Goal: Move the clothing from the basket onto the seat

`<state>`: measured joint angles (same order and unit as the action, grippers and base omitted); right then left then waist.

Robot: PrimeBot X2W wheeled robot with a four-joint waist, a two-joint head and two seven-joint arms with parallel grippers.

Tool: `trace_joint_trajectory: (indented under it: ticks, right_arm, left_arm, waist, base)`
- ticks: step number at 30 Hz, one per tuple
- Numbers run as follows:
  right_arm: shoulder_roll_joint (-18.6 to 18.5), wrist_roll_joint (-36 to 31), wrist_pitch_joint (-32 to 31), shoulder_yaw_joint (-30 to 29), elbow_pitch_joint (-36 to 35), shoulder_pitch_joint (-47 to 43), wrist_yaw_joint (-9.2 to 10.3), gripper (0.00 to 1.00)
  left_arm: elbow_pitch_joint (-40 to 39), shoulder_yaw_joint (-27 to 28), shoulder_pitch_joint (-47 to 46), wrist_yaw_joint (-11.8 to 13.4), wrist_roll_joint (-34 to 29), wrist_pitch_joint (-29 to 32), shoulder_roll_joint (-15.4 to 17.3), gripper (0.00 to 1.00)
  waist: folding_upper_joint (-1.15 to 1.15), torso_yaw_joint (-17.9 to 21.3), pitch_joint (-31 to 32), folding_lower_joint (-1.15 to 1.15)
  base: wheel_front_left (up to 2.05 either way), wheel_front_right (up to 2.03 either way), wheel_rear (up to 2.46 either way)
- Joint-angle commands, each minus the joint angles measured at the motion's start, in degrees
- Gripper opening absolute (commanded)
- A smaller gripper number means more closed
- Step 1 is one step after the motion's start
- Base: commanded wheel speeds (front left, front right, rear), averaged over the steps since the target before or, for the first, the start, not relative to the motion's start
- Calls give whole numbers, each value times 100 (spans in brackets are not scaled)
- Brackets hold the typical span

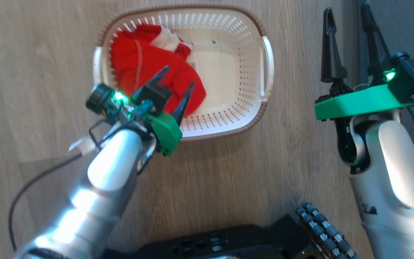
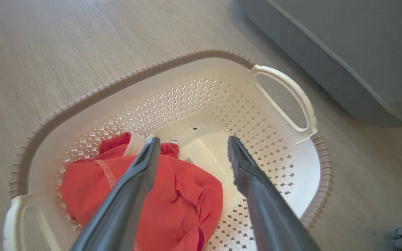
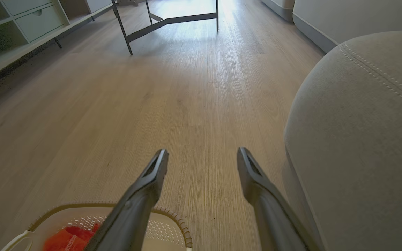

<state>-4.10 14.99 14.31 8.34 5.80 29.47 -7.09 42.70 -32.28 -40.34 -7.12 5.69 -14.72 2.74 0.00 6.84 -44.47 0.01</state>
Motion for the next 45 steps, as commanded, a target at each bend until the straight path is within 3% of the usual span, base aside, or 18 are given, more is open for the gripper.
trace_joint_trajectory:
  ticks: [1,10,21,31,40,45]
  right_arm:
    - [75,-40,69,120,-194,-56,-40,100]
    - [117,16,69,228,-223,85,-40,100]
    - [121,402,69,374,-266,133,-40,100]
    - [122,739,69,514,-347,115,-40,100]
    - [122,938,69,644,-375,122,-40,100]
    - [122,962,69,643,-378,132,-40,100]
  left_arm:
    - [12,51,-65,-36,-86,-28,99,100]
    - [1593,-554,-1245,103,-781,-8,97,100]
    - [2737,-1485,-2337,273,-1691,409,92,100]
    - [3030,-1856,-2842,365,-2000,1111,413,100]
    - [3104,-1968,-2982,259,-1988,2058,673,100]
    - [3111,-1996,-2966,179,-1896,2141,683,100]
  waist:
    - [0,134,-229,-1]
    - [0,358,-613,-1]
    - [0,665,-906,-1]
    - [0,973,-1235,-1]
    - [0,1122,-1410,-1]
    - [0,1100,-1449,-1]
  base:
    - [0,0,0]
    - [0,0,0]
    - [0,0,0]
    - [0,0,0]
    - [0,0,0]
    - [0,0,0]
